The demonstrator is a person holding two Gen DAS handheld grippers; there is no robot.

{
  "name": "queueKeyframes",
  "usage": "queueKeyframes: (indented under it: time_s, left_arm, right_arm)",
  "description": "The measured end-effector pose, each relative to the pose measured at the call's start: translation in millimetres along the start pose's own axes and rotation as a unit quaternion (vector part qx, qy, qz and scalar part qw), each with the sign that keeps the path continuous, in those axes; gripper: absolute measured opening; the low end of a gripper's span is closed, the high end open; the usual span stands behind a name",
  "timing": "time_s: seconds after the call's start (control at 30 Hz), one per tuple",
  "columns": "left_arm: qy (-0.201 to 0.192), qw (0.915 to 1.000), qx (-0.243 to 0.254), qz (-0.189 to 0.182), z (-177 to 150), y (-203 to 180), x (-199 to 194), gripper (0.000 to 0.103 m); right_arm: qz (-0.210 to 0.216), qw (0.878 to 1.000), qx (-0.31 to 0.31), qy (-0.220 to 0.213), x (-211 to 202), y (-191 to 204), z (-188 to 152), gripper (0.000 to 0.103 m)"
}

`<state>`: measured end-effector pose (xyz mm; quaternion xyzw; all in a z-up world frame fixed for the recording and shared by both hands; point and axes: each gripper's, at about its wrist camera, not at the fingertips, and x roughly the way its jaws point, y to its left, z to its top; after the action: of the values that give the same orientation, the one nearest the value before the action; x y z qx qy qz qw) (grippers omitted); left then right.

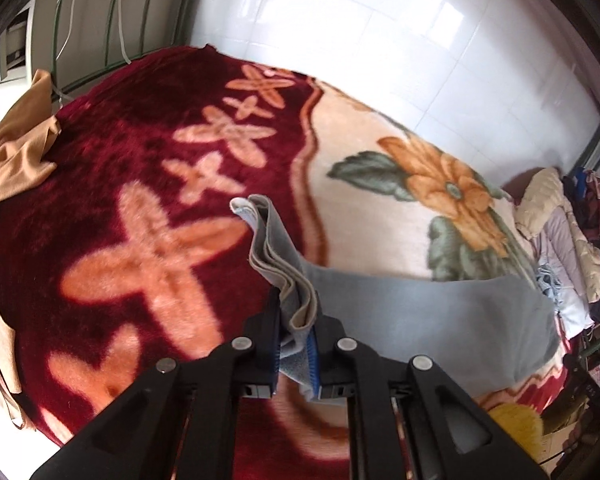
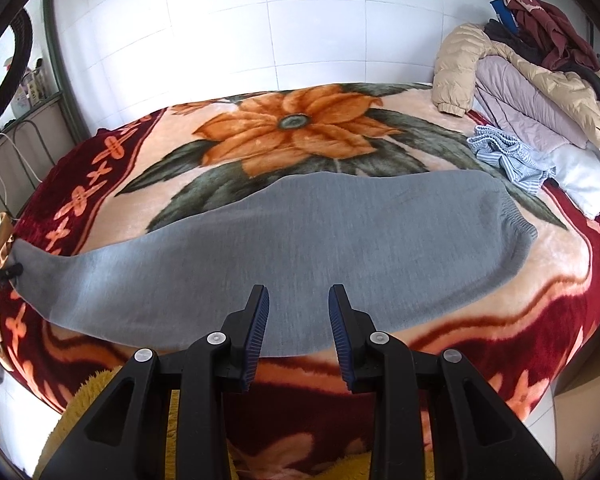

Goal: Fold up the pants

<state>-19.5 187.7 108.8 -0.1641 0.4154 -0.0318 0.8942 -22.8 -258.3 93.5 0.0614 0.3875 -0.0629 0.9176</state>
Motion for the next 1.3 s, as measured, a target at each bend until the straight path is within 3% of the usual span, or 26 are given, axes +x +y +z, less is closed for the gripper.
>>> queueKeyframes:
  time_s: [0.27, 0.7, 1.07, 1.3]
  left_arm:
    - [-0.013, 0.9974, 0.031, -0.064, 17, -57, -20, 0.011]
    - [0.025, 0.9858, 0.118, -0.117, 9, -174, 20, 0.011]
    - [0.093, 0.9693, 0.187, -0.130, -22, -238, 68, 0.011]
    - [0.124, 0.9612, 0.212, -0.127, -36, -255, 94, 0.011]
  right_arm:
    - [0.007, 1.000, 0.013, -0.004, -4, -18, 1, 0.032]
    - [0.014, 0.997, 0.075, -0.001, -3, -63, -10, 0.032]
    - [0.014, 0.996, 0.090, 0.000, 2, -82, -14, 0.032]
    - [0.008, 0.995, 0.103, 0.005, 7, -87, -17, 0.032]
